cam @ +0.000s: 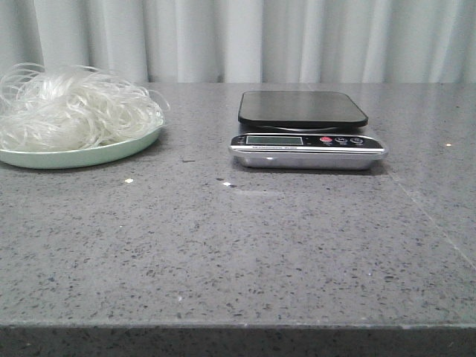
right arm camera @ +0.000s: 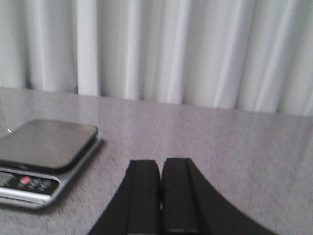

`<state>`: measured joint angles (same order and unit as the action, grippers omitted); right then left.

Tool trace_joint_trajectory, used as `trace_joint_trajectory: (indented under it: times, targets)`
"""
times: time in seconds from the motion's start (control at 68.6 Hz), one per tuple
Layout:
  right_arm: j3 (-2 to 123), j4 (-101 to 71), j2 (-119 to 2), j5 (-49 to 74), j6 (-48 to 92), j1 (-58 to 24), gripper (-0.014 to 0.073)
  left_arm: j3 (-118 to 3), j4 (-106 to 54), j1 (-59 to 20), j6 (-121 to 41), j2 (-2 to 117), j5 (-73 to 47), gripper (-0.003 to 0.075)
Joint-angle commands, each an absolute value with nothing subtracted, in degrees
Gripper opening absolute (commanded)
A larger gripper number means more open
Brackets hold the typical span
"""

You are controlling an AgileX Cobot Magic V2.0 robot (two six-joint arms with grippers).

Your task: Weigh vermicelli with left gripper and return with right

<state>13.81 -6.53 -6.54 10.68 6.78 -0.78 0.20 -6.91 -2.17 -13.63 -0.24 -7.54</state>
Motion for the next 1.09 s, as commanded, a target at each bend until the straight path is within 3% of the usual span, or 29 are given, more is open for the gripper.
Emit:
trace_joint_trajectory:
  times: [0.0, 0.233, 1.079]
  targets:
    - [11.50, -7.06, -5.91, 4.67, 6.47, 0.78, 0.0150, 0.60, -7.63, -2.17, -13.05, -1.28, -3.10, 0.0137]
    - [-1.57, -7.39, 1.68, -2.60, 5.42, 2.89, 0.0150, 0.60, -7.63, -2.17, -13.05, -1.28, -3.10, 0.0137]
    - [-1.14, -7.76, 1.50, 0.44, 5.48, 2.89, 0.0150, 0.60, -7.63, -2.17, -13.05, -1.28, -3.10, 0.0137]
